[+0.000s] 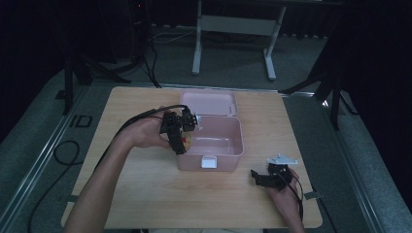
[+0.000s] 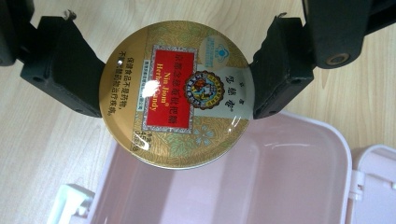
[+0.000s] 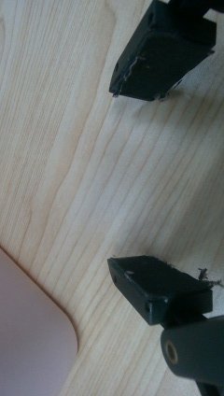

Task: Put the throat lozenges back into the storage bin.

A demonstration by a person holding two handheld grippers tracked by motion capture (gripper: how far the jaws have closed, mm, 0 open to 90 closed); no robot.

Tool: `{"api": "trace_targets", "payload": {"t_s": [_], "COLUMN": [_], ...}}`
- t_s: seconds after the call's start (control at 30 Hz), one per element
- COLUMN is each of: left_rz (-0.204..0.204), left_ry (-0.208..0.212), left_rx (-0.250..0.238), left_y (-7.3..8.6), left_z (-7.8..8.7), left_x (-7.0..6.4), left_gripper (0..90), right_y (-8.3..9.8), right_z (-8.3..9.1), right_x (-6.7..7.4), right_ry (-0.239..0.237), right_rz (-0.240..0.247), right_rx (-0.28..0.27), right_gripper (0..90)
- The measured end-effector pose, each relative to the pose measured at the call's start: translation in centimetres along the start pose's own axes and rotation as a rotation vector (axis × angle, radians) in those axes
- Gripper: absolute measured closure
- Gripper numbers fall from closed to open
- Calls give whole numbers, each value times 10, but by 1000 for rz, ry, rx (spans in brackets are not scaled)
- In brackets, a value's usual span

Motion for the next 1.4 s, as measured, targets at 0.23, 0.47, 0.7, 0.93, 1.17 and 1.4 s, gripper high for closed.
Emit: {"api": "trace_targets", "payload": {"t_s": [0.23, 0.47, 0.7, 0.93, 1.17, 1.4], "left_rz": [-12, -15, -13, -15, -9, 31], "left_ry": [1, 6, 17, 20, 30, 26], "left_rx": [-2, 12, 22, 25, 29, -9], "left_y": [-9, -15, -17, -20, -23, -25], "left_z": [-1, -5, -9, -13, -14, -9], "left_x": [0, 0, 1, 1, 1, 3], "left_gripper": [210, 210, 209, 209, 209, 158], "right_y": [0, 0, 0, 0, 0, 0], "right_z": [0, 0, 0, 0, 0, 0], "right_x": [0, 0, 0, 0, 0, 0], "right_ry": [0, -1, -1, -1, -1, -2], "right_rz": [1, 1, 2, 2, 3, 2], "right_rx": [1, 1, 1, 2, 1, 1], "right_gripper": [140, 140, 140, 140, 140, 140]}}
Point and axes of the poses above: each handheld gripper's, and its own axes: z roughly backward along the jaws, y roughly out of its underside, x roughly to its left, the point moved 2 cm from there along -z, roughly forward along the jaws, and after that the axes turned 2 degrees about -x, right-handed, at the moved point
